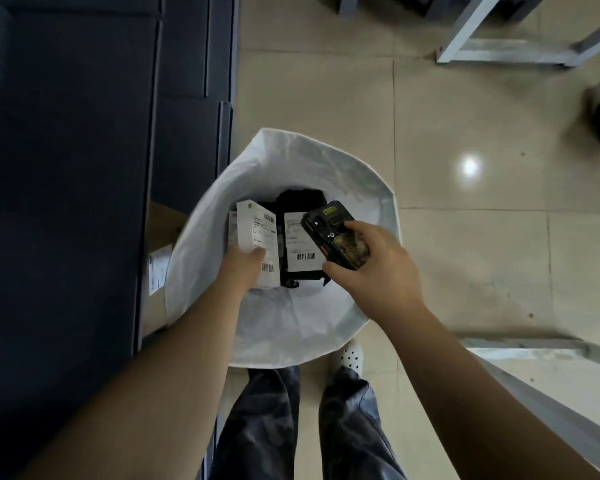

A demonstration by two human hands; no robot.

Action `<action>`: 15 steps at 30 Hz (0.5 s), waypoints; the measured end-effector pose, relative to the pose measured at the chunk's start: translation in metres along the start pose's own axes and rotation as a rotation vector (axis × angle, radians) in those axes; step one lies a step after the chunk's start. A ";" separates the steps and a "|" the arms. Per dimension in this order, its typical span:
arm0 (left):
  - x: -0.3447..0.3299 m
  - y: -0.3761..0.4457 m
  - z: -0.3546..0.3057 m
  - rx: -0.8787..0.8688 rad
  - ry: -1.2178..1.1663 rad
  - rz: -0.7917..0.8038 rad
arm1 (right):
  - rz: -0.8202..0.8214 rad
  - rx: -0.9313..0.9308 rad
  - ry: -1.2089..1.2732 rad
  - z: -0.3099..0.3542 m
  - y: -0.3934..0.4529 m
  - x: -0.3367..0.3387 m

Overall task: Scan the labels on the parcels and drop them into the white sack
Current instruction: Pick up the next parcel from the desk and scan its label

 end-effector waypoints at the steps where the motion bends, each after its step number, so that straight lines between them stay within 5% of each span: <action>1: -0.002 0.014 0.003 0.006 0.028 0.004 | 0.000 -0.007 -0.004 -0.001 0.006 -0.005; 15: -0.030 0.091 0.027 0.066 0.240 0.166 | -0.034 -0.047 0.018 -0.015 0.027 -0.033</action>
Point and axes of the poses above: each hand's wrist, its own y-axis towards the middle knuckle, its own x-axis out of the back of the hand, z = x × y, the point moved 4 cm from there along y, towards the middle knuckle, and after that the axes turned 6 degrees about z, right-handed, at the moved point
